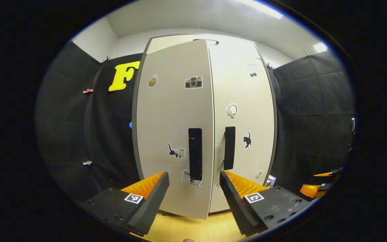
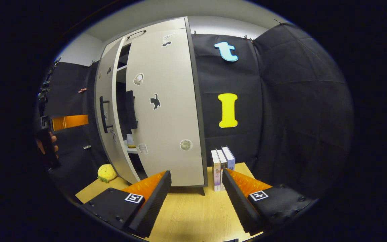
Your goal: Grab one shoe with the right hand and put it into the shoe cabinet, grab the other shoe with the left hand and put it into the shoe cabinet; then close the right door with the right hand and the left door with the left hand.
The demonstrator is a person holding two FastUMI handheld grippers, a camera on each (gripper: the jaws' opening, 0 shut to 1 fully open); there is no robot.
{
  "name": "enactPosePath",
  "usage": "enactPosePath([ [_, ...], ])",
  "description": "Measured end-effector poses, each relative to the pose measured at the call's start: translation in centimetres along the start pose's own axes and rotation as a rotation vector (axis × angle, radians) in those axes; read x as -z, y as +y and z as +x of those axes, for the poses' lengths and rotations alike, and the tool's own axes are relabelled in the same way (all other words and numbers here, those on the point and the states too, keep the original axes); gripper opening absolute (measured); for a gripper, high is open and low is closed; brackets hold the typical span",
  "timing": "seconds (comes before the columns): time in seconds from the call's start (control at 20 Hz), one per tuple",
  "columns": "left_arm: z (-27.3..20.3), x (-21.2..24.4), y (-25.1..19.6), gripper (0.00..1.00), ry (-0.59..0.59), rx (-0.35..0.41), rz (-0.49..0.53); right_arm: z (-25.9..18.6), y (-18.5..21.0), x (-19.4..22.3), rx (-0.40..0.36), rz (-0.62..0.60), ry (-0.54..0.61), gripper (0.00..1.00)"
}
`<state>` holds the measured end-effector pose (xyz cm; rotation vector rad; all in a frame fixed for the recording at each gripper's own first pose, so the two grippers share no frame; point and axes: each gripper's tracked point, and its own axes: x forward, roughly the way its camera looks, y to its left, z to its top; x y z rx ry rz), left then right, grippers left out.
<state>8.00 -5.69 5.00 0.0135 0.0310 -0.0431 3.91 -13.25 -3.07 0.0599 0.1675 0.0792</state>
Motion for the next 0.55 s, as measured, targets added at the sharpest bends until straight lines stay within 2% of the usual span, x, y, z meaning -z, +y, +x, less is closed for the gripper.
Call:
enactPosePath([
  [0.2, -2.7, 0.0, 2.7, 0.94, -0.009, -0.031, -0.113, -0.5, 2.5, -3.6, -0.030, -0.027, -0.083, 0.98],
  [0.4, -5.4, 0.0, 6.8, 0.95, -0.009, -0.083, -0.108, -2.2, 4.8, -5.5, -0.010, -0.093, -0.145, 0.98],
  [0.55, -8.2, 0.5, 9.0, 0.95, -0.022, -0.109, -0.079, -4.2, 7.3, -4.7, 0.004, -0.116, -0.143, 0.98],
])
